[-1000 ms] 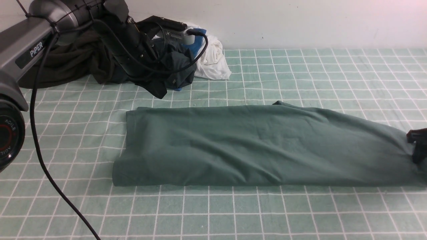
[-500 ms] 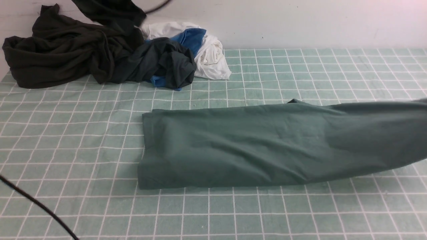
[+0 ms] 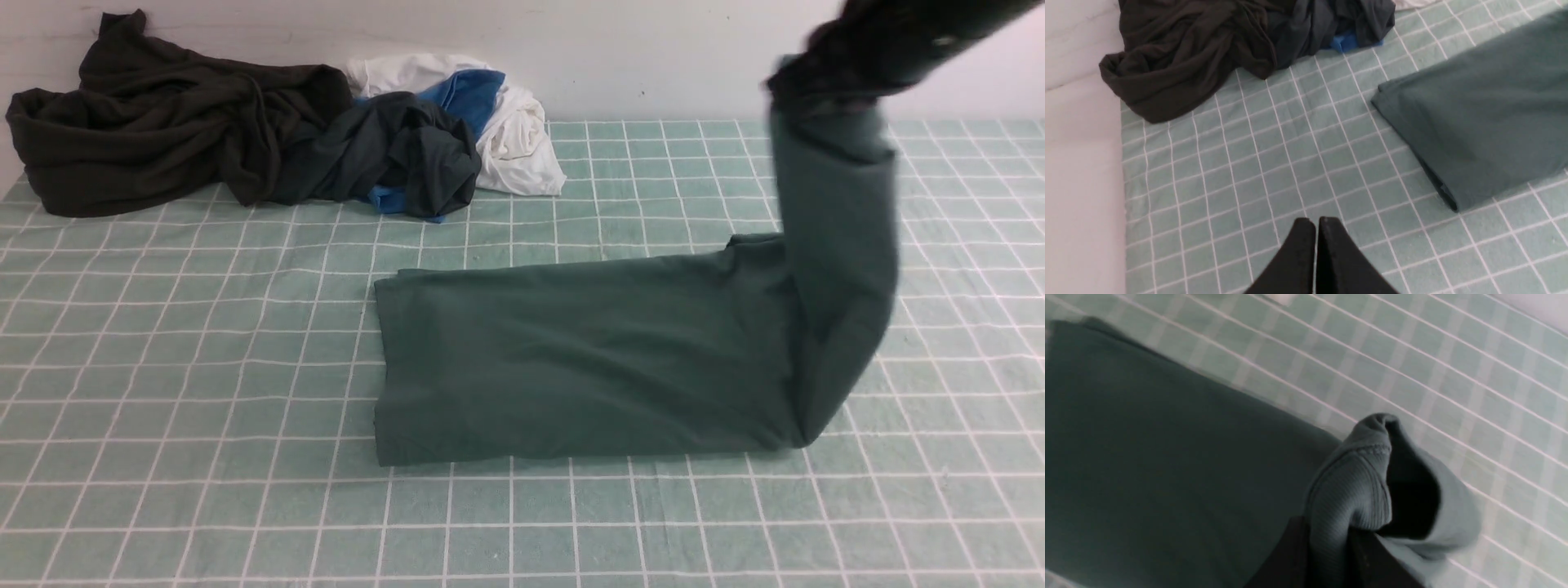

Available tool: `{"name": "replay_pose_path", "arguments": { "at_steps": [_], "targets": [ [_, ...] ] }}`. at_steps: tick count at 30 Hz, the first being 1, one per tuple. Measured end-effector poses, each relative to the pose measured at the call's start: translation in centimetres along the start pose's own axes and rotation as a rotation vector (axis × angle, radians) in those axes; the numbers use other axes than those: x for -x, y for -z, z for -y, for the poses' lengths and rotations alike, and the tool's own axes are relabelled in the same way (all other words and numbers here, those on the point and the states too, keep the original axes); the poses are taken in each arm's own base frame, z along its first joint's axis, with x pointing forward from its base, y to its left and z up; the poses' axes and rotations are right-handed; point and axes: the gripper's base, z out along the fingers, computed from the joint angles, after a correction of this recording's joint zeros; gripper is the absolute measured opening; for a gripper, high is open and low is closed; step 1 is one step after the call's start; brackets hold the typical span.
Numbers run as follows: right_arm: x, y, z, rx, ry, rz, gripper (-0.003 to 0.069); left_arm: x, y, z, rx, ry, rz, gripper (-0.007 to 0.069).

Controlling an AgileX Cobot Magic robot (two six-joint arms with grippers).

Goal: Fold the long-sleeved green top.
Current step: Use the right arm to drag the right edge of the fabric to the left and folds it over the left edge

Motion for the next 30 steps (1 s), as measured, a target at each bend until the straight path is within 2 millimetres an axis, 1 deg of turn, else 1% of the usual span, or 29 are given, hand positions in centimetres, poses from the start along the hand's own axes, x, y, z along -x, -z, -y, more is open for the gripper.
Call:
{"name": "replay_pose_path", "arguments": {
  "at_steps": [1,3,4,5,6,8,11,12,13,14,16,17,18,19,21,22,24,26,27,28,29,30],
  "targets": [
    [0.3,-0.7,-1.7,0.034,0.024,0.011,0.0072,-1.5,0.6,0.3,0.004,0.004,0.022,-0.0004],
    [0.8,-2.7,-5.7,0.116,0.066,0.026,0.0072,-4.0,1.4,0.8,0.013,0.019,0.072,-0.0004],
    [0.7,-4.0,-7.6,0.154,0.083,0.024,0.0072,-5.2,1.7,1.0,0.016,0.031,0.096,-0.0004],
    [0.8,-4.9,-9.3,0.187,0.096,0.034,0.0072,-6.4,1.9,1.2,0.019,0.042,0.115,-0.0004],
    [0.8,-5.1,-9.6,0.194,0.098,0.034,0.0072,-6.9,1.9,1.3,0.019,0.044,0.118,-0.0004],
    [0.4,-8.1,-13.3,0.256,0.115,0.048,0.0072,-9.3,1.9,1.9,0.02,0.053,0.127,-0.0004],
    [-0.4,-11.5,-16.0,0.299,0.102,0.058,0.0072,-10.9,1.6,2.3,0.018,0.054,0.125,-0.0004],
    [-0.4,-11.7,-16.3,0.303,0.099,0.065,0.0072,-11.0,1.5,2.3,0.018,0.054,0.124,-0.0004],
    [-1.0,-13.2,-17.1,0.318,0.083,0.064,0.0078,-11.4,1.4,2.4,0.016,0.054,0.117,-0.0004],
    [-1.4,-14.2,-17.6,0.327,0.072,0.055,0.0093,-11.6,1.2,2.5,0.015,0.054,0.112,-0.0004],
    [-1.7,-15.0,-18.0,0.343,0.047,0.044,0.0127,-11.8,0.9,2.5,0.013,0.053,0.1,-0.0004],
    [-1.7,-15.0,-18.0,0.351,0.033,0.043,0.0174,-11.9,0.8,2.6,0.012,0.053,0.095,-0.0004],
    [-1.7,-15.0,-18.1,0.352,0.031,0.043,0.0183,-11.9,0.8,2.6,0.012,0.053,0.095,-0.0004],
    [-1.6,-14.7,-18.0,0.358,0.021,0.049,0.0265,-12.0,0.6,2.6,0.01,0.053,0.086,-0.0004],
    [-1.2,-13.6,-17.6,0.36,0.029,0.049,0.0372,-12.2,0.3,2.7,0.007,0.056,0.072,-0.0004],
    [-1.1,-12.9,-17.3,0.357,0.039,0.037,0.0421,-12.4,0.1,2.8,0.004,0.059,0.063,-0.0004],
    [-0.9,-11.8,-16.4,0.332,0.07,0.01,0.048,-12.7,-0.3,2.9,0.0,0.065,0.035,-0.0004],
    [-1.3,-11.1,-14.9,0.273,0.086,-0.058,0.0521,-13.1,-0.8,3.0,-0.004,0.072,0.009,-0.0004],
    [-1.5,-11.2,-14.5,0.249,0.093,-0.086,0.0523,-13.2,-0.9,3.0,-0.005,0.073,0.003,-0.0004],
    [-1.8,-11.5,-14.1,0.224,0.09,-0.12,0.0524,-13.4,-1.2,3.1,-0.008,0.074,-0.009,-0.0004],
    [-2.5,-12.3,-13.9,0.194,0.098,-0.168,0.0522,-13.7,-1.5,3.2,-0.01,0.074,-0.019,-0.0004],
    [-2.6,-12.5,-13.8,0.189,0.095,-0.177,0.0521,-13.7,-1.7,3.2,-0.011,0.075,-0.024,-0.0004]
  ]
}}
